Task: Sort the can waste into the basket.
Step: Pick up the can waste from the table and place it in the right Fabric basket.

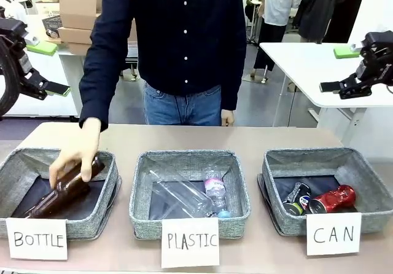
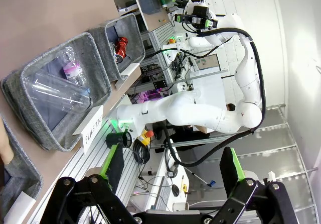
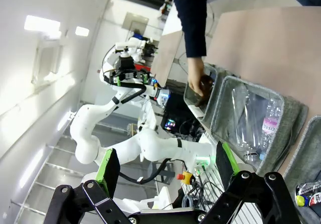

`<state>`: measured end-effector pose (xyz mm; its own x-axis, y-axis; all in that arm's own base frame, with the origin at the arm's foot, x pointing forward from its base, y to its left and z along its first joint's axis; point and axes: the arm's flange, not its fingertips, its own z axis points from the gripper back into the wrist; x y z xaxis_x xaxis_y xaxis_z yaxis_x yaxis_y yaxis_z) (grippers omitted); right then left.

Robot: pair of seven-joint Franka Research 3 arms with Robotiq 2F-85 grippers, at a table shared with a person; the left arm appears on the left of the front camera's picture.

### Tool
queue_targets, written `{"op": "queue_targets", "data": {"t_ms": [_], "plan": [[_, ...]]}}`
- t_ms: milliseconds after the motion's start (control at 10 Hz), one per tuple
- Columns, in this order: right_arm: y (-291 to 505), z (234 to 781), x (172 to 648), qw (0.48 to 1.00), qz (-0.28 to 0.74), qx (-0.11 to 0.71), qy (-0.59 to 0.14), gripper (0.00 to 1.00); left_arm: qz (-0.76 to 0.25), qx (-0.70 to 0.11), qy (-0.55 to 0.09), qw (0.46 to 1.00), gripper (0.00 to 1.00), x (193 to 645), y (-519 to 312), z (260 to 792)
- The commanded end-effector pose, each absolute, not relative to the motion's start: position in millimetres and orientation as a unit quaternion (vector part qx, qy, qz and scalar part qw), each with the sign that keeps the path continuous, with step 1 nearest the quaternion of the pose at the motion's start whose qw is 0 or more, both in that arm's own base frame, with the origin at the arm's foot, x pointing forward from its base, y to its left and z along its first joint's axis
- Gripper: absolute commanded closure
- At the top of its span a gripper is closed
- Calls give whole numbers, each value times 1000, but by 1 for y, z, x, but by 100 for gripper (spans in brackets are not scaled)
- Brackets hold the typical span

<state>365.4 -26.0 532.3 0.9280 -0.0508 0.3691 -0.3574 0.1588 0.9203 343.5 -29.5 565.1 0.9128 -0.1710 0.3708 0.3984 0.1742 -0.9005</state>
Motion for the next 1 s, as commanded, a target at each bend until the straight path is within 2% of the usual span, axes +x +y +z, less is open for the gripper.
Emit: {"op": "queue_targets", "data": {"t_ms": [0,900], "plan": [[-30,533,367,742,112,640,-163,0,-191,-613,-91,761,0,340,-29,565],[-30,533,367,742,112,640,-163,0,-191,-613,-91,761,0,340,-29,565]]}}
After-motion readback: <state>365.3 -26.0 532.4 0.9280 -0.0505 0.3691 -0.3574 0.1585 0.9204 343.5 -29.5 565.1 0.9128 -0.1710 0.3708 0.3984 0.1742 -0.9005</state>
